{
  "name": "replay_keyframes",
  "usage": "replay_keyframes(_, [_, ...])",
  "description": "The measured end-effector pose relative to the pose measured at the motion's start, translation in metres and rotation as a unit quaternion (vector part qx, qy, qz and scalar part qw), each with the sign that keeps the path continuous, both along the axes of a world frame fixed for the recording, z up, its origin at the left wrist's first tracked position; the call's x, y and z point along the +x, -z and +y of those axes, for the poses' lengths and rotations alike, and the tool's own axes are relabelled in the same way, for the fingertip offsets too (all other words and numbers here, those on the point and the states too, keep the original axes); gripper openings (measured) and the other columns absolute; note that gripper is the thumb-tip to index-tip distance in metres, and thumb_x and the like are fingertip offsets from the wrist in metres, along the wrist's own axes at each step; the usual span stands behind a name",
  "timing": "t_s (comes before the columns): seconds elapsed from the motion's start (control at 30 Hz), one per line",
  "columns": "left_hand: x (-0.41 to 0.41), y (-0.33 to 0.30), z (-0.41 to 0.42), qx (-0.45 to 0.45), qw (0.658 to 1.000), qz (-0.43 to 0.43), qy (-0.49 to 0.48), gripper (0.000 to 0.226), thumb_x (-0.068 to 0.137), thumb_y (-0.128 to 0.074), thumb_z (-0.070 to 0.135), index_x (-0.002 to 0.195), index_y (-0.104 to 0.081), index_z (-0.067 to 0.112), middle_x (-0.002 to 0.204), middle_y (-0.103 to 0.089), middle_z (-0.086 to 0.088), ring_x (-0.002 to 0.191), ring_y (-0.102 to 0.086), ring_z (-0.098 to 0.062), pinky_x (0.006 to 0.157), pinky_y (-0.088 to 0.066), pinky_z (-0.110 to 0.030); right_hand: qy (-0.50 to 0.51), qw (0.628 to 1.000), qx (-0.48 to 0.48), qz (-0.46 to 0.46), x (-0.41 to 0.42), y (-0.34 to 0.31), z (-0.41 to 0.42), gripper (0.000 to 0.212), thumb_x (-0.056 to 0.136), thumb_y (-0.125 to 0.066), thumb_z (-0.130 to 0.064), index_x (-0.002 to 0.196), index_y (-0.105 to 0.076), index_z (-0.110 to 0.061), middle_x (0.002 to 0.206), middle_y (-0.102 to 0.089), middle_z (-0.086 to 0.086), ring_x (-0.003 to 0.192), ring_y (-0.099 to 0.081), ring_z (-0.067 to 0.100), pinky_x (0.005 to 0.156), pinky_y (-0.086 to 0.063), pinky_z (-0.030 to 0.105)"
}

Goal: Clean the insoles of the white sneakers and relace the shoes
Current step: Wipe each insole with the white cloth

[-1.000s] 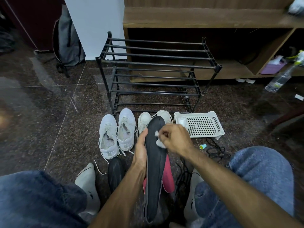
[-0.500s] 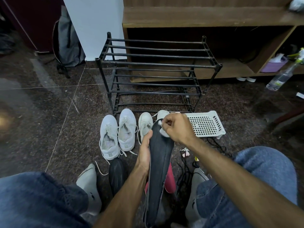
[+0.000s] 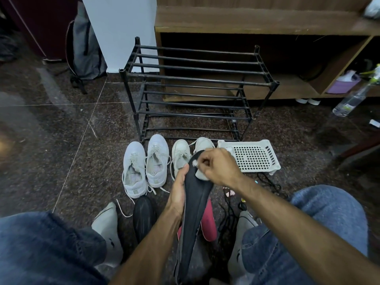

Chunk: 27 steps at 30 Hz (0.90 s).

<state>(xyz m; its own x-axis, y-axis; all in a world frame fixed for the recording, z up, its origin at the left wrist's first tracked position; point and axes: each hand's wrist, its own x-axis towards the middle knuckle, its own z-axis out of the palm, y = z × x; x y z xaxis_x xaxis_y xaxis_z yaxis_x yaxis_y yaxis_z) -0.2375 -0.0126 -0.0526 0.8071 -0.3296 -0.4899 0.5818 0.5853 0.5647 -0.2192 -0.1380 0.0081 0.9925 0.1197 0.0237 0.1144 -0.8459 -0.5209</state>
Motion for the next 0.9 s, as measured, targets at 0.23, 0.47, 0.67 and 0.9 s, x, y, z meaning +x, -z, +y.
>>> replay_keyframes(0.23, [-0.002, -0.003, 0.000, 0.010, 1.000, -0.011, 0.002, 0.046, 0.097, -0.045, 0.034, 0.122, -0.062, -0.001, 0.108, -0.065, -0.018, 0.095, -0.060, -0.026, 0.098, -0.042, -0.040, -0.021, 1.000, 0.020, 0.008, -0.008, -0.003, -0.004, 0.009, 0.082, -0.066, -0.021, 0.077, -0.074, -0.019, 0.081, -0.069, -0.006, 0.076, -0.063, 0.019, 0.069, -0.053, 0.035])
replay_keyframes(0.47, [-0.003, -0.005, 0.000, 0.027, 0.999, -0.022, 0.025, 0.040, 0.097, -0.044, 0.034, 0.108, -0.070, 0.005, 0.097, -0.070, -0.014, 0.082, -0.066, -0.021, 0.084, -0.049, -0.034, 0.001, 1.000, 0.018, 0.000, 0.001, -0.006, -0.012, 0.011, 0.080, -0.064, -0.016, 0.076, -0.074, -0.019, 0.082, -0.070, -0.006, 0.076, -0.063, 0.019, 0.069, -0.053, 0.034])
replay_keyframes(0.67, [-0.003, -0.006, 0.000, 0.035, 0.998, -0.029, 0.037, 0.040, 0.098, -0.043, 0.034, 0.100, -0.074, 0.008, 0.098, -0.071, -0.013, 0.085, -0.066, -0.022, 0.087, -0.049, -0.035, 0.067, 0.998, -0.006, -0.009, 0.009, -0.002, -0.016, 0.011, 0.080, -0.063, -0.018, 0.076, -0.074, -0.020, 0.084, -0.070, -0.004, 0.081, -0.064, 0.022, 0.072, -0.052, 0.034])
replay_keyframes(0.9, [-0.008, -0.012, -0.003, 0.003, 1.000, -0.018, 0.021, 0.039, 0.092, -0.047, 0.031, 0.111, -0.065, 0.002, 0.102, -0.065, -0.015, 0.090, -0.061, -0.023, 0.087, -0.047, -0.032, 0.084, 0.996, -0.022, -0.022, 0.001, 0.003, -0.012, 0.013, 0.082, -0.062, -0.019, 0.081, -0.074, -0.021, 0.091, -0.071, -0.003, 0.084, -0.064, 0.024, 0.073, -0.053, 0.036])
